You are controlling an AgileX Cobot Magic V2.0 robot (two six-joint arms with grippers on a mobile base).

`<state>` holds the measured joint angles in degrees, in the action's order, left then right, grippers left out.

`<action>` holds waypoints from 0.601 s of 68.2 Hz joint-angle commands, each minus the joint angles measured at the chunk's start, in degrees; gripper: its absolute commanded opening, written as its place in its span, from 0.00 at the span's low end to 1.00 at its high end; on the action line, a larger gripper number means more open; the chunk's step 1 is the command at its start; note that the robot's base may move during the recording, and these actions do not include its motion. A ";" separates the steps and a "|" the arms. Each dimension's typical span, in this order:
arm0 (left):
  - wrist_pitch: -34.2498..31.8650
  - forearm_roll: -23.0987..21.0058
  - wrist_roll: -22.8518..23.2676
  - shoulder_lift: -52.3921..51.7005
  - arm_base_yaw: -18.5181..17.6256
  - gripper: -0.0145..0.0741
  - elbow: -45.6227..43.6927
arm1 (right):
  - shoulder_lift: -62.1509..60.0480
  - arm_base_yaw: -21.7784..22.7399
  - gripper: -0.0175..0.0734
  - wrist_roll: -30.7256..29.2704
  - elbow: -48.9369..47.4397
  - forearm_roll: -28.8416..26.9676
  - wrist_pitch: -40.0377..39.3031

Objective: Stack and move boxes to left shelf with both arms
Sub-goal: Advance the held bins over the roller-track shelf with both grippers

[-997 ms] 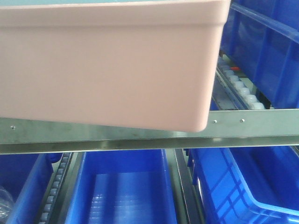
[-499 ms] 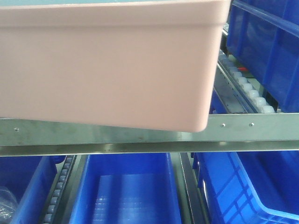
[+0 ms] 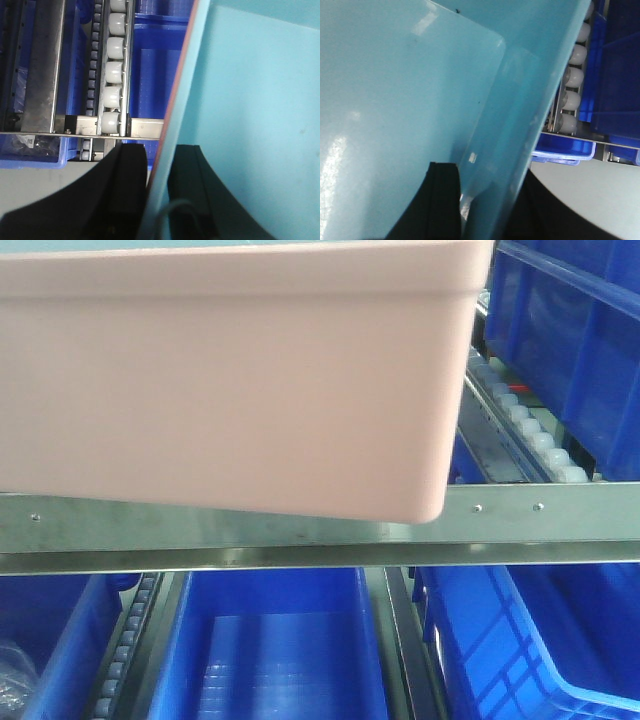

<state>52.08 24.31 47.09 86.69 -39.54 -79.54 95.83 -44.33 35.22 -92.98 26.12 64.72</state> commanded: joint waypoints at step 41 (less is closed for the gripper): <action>-13.15 -3.83 0.40 -2.58 -2.10 0.16 -2.82 | -2.31 -1.42 0.23 0.94 -2.20 -3.39 -12.57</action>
<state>52.08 24.31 47.09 86.69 -39.54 -79.54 95.83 -44.33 35.22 -92.98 26.12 64.72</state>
